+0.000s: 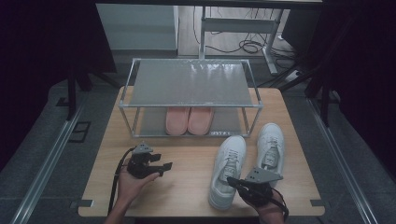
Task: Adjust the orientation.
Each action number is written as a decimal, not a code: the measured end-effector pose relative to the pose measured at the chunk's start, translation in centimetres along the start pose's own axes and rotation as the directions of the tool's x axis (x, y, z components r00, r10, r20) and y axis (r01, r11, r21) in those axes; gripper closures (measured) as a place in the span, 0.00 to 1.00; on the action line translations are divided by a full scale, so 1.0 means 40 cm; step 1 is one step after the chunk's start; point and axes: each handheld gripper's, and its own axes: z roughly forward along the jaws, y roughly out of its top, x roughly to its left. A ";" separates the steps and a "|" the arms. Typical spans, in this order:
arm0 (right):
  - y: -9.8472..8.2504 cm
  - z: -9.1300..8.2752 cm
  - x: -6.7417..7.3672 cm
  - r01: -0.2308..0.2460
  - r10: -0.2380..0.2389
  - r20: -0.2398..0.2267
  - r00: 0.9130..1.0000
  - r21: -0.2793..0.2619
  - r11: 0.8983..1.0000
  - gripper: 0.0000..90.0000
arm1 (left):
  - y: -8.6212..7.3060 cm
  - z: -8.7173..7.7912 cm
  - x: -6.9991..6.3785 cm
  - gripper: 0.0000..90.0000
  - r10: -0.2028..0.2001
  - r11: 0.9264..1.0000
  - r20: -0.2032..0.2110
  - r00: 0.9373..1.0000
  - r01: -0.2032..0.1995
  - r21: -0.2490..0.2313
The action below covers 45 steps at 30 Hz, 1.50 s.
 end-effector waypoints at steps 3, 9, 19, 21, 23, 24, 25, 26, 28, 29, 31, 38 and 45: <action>-0.002 0.001 0.001 0.003 -0.003 0.006 1.000 0.014 1.000 1.00 | -0.002 0.003 0.002 0.39 -0.004 1.000 0.000 1.000 0.004 0.004; -0.009 -0.007 0.005 0.019 -0.020 0.026 0.999 0.028 0.999 1.00 | -0.004 0.004 0.005 0.39 -0.008 1.000 -0.001 1.000 0.008 0.007; -0.026 -0.046 -0.025 0.003 -0.005 0.035 0.999 0.047 0.999 1.00 | -0.005 0.007 0.007 0.39 -0.013 1.000 -0.003 1.000 0.013 0.013; -0.029 -0.055 -0.034 -0.002 -0.001 0.049 0.999 0.053 0.999 1.00 | -0.005 0.006 0.008 0.39 -0.014 1.000 -0.003 1.000 0.014 0.012; -0.033 -0.066 -0.047 -0.010 0.006 0.075 0.997 0.060 0.998 1.00 | -0.006 0.005 0.009 0.39 -0.016 1.000 -0.002 1.000 0.016 0.011; -0.034 -0.071 -0.054 -0.019 0.014 0.081 0.997 0.060 0.998 1.00 | -0.005 0.005 0.009 0.39 -0.016 1.000 -0.001 1.000 0.017 0.010; -0.035 -0.074 -0.060 -0.025 0.019 0.088 0.996 0.060 0.998 1.00 | -0.005 0.004 0.009 0.39 -0.016 1.000 -0.002 1.000 0.016 0.009; -0.035 -0.076 -0.063 -0.028 0.023 0.087 0.996 0.059 0.998 1.00 | -0.005 0.003 0.009 0.39 -0.016 1.000 -0.003 1.000 0.016 0.009; -0.027 -0.085 -0.068 -0.032 0.030 0.070 0.997 0.037 0.999 1.00 | -0.004 0.001 0.009 0.39 -0.016 1.000 0.000 1.000 0.016 0.005; -0.006 -0.100 -0.074 -0.027 0.026 0.075 0.997 0.007 1.000 1.00 | -0.003 0.000 0.010 0.39 -0.016 1.000 0.001 1.000 0.016 0.004; 0.008 -0.111 -0.078 -0.022 0.022 0.089 0.996 -0.009 1.000 1.00 | -0.002 -0.002 0.010 0.39 -0.018 1.000 0.000 1.000 0.018 0.000; 0.080 -0.087 -0.163 -0.035 0.023 0.156 0.987 0.078 0.996 1.00 | -0.001 -0.003 0.007 0.39 -0.016 1.000 0.011 1.000 0.016 -0.002; 0.080 -0.025 -0.189 -0.038 0.003 0.174 0.985 0.195 0.980 1.00 | -0.003 -0.001 0.014 0.39 -0.020 1.000 0.011 1.000 0.020 0.002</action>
